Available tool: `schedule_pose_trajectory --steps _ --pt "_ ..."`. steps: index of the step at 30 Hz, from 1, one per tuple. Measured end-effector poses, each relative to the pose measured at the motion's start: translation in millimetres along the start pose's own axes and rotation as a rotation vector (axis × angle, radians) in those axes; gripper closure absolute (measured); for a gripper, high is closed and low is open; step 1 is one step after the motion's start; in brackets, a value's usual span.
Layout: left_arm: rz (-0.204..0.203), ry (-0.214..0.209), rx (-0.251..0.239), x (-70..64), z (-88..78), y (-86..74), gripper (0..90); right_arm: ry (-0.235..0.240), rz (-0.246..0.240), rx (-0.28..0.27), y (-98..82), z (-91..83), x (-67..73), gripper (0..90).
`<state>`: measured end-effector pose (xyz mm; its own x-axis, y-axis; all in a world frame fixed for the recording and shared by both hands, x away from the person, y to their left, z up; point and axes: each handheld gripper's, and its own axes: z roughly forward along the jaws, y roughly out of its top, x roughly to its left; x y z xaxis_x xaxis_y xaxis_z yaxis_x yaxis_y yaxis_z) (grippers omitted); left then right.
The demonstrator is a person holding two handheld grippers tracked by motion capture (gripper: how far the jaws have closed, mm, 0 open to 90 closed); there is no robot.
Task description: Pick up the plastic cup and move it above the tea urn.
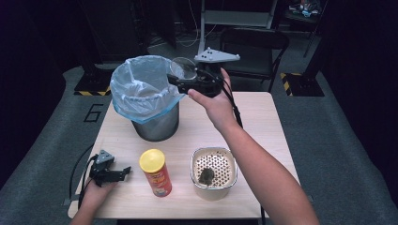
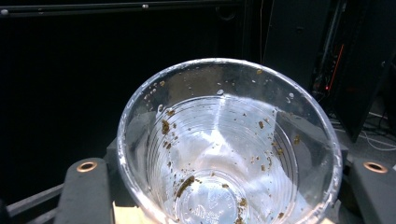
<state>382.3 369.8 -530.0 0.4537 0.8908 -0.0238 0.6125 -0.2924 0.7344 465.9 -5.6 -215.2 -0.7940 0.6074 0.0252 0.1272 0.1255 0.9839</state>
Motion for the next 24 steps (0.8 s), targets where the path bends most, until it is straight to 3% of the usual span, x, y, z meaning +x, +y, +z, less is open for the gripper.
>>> schedule_pose_trajectory --steps 1,4,8,11,12,20,24 --pt "0.000 0.000 0.000 0.0 0.0 0.0 12.3 0.000 0.000 0.000 0.0 0.0 0.0 30.6" --pt "0.010 -0.001 0.005 0.8 -0.4 0.3 12.3 -0.030 0.006 0.005 4.2 26.7 -6.5 30.0" --pt "0.012 -0.001 0.006 0.9 -0.5 0.3 12.3 -0.039 0.029 0.005 3.6 44.2 -11.9 29.8" --pt "0.010 0.001 0.002 0.6 -0.5 0.3 12.5 -0.054 0.025 0.042 1.8 62.9 -13.4 29.7" --pt "0.008 0.003 -0.002 0.3 -0.2 0.1 12.6 -0.054 0.003 0.058 1.8 72.4 -13.9 29.7" --pt "0.007 0.004 -0.003 0.1 -0.2 0.1 12.7 -0.078 0.039 0.106 -1.7 109.1 -11.0 29.8" --pt "0.009 0.002 -0.003 0.0 -0.3 0.0 12.9 -0.076 0.050 0.116 -4.5 117.8 -8.4 29.8"
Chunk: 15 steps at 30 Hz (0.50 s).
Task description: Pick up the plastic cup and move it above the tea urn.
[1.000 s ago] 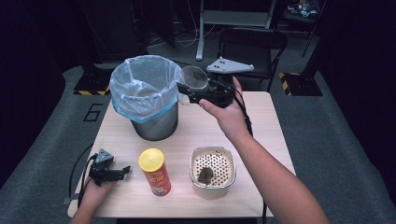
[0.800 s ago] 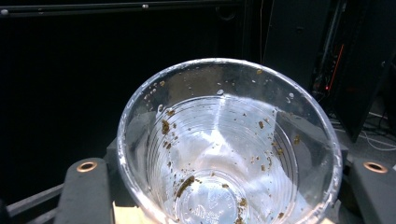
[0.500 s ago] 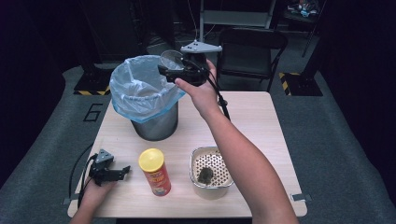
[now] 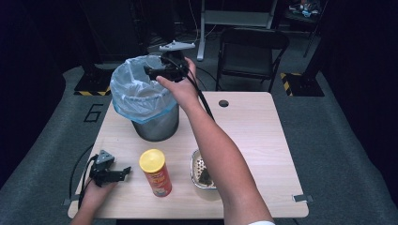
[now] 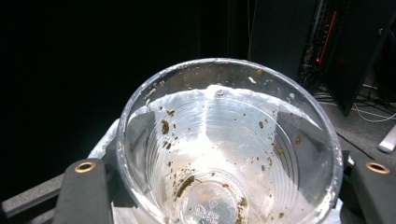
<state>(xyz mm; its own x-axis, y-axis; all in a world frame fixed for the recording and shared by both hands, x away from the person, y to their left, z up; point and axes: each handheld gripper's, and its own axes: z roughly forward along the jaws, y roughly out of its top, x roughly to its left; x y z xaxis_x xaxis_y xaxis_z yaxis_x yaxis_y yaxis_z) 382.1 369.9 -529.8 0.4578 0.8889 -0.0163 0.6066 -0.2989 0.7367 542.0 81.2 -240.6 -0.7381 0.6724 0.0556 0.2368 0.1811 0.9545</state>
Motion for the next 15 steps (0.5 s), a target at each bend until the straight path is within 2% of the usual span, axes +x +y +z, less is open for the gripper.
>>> schedule_pose_trajectory --steps 5,7,8,9,10,11,12,13,15 --pt "0.000 0.000 -0.001 -0.1 0.1 0.0 12.9 -0.007 -0.007 0.012 -2.7 4.4 3.6 28.6" --pt "0.001 -0.001 0.000 0.0 0.1 0.1 12.9 -0.005 -0.022 -0.014 -2.7 4.1 5.8 21.4" --pt "0.002 -0.001 0.000 0.0 0.1 0.1 12.9 -0.015 -0.024 -0.033 -3.2 3.9 7.1 13.8" --pt "0.003 -0.001 0.000 0.0 0.1 0.1 12.9 0.007 -0.001 -0.037 -4.1 5.5 7.2 9.3" --pt "0.002 -0.001 0.000 0.0 0.1 0.1 12.9 0.029 0.013 -0.017 -5.3 7.7 7.0 3.9" --pt "0.002 -0.001 0.000 0.0 0.1 0.1 12.9 0.029 0.013 -0.017 -5.3 7.7 7.0 3.9" --pt "0.001 -0.001 -0.001 -0.1 0.2 0.1 12.9 0.029 0.012 0.007 -7.2 9.8 7.5 0.0" --pt "0.002 -0.001 0.000 0.0 0.2 0.2 12.8 -0.018 -0.014 0.039 -12.6 11.0 8.3 0.0" --pt "0.002 -0.001 0.000 0.0 0.1 0.2 12.8 -0.025 -0.028 0.041 -14.2 10.3 6.8 0.0"
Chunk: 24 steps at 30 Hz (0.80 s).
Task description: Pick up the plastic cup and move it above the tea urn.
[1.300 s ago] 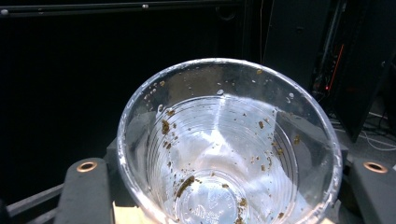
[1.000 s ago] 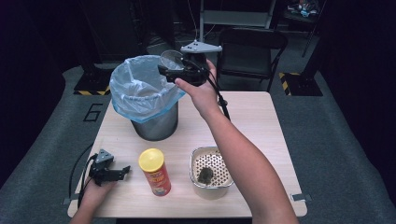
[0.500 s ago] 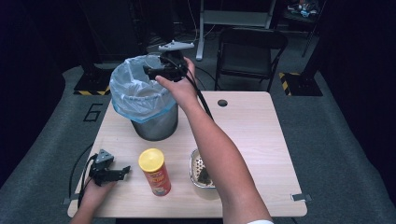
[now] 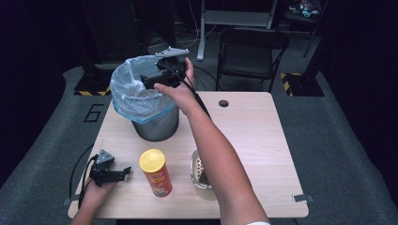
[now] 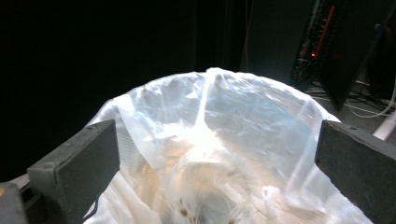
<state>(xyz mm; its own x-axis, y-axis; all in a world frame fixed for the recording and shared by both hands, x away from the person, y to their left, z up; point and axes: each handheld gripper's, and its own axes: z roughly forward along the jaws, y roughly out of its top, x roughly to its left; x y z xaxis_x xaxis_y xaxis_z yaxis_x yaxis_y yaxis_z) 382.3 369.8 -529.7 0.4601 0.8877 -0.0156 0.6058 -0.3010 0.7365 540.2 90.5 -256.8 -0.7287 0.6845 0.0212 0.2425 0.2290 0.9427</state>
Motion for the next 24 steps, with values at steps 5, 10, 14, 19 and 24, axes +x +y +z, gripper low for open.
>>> schedule_pose_trajectory --steps 5,10,14,19,24 --pt "-0.007 0.003 0.005 -1.5 0.0 0.3 12.8 -0.023 0.013 -0.038 -3.6 -9.2 -9.9 2.5" --pt "-0.005 0.003 0.023 -2.3 -0.7 2.0 12.9 -0.021 -0.004 -0.046 -3.8 -23.7 -13.0 5.0" --pt "-0.008 -0.015 0.033 -3.7 -2.7 4.1 14.1 -0.019 -0.001 -0.047 -11.3 -46.9 -22.0 14.7" --pt "-0.006 -0.029 -0.004 -8.0 -10.1 8.0 14.0 -0.036 -0.038 -0.027 -23.9 -66.0 -31.4 19.7" --pt "-0.024 -0.064 -0.051 -14.0 -23.1 14.9 12.9 -0.077 -0.029 -0.003 -44.5 -93.9 -45.5 26.8"
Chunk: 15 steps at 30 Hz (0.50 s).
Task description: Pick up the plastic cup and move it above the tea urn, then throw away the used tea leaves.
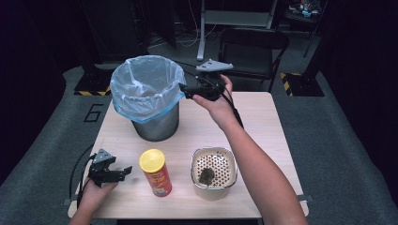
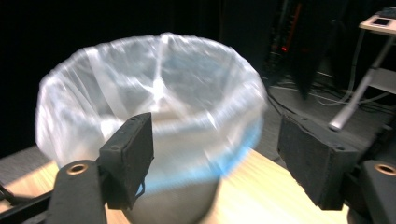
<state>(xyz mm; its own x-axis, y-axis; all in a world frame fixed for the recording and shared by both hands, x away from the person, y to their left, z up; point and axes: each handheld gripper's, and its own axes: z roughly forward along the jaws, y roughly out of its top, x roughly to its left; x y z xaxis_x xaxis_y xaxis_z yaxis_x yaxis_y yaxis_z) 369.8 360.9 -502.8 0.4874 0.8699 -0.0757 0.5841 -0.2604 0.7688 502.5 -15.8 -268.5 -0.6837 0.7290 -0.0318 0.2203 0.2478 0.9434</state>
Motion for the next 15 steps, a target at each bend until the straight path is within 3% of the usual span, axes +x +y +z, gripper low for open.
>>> schedule_pose_trajectory --steps 2,6,8,14,15 --pt "0.001 -0.014 -0.025 -4.4 -6.2 4.1 12.0 -0.026 -0.017 0.014 -15.0 -16.8 -6.3 27.6" --pt "0.012 -0.044 -0.037 -11.9 -16.0 14.4 12.0 -0.010 0.003 0.006 -28.7 -33.4 -12.9 29.3" --pt "0.059 -0.054 -0.009 -17.5 -20.7 22.8 12.0 -0.007 0.021 0.006 -43.2 -49.6 -17.4 29.3" --pt "0.115 -0.107 -0.013 -33.1 -34.0 22.8 11.7 -0.037 0.001 0.034 -73.9 -76.8 -22.7 29.2" --pt "0.101 -0.123 -0.012 -37.4 -35.2 21.5 11.7 -0.040 -0.002 0.040 -78.3 -80.6 -23.9 29.1"
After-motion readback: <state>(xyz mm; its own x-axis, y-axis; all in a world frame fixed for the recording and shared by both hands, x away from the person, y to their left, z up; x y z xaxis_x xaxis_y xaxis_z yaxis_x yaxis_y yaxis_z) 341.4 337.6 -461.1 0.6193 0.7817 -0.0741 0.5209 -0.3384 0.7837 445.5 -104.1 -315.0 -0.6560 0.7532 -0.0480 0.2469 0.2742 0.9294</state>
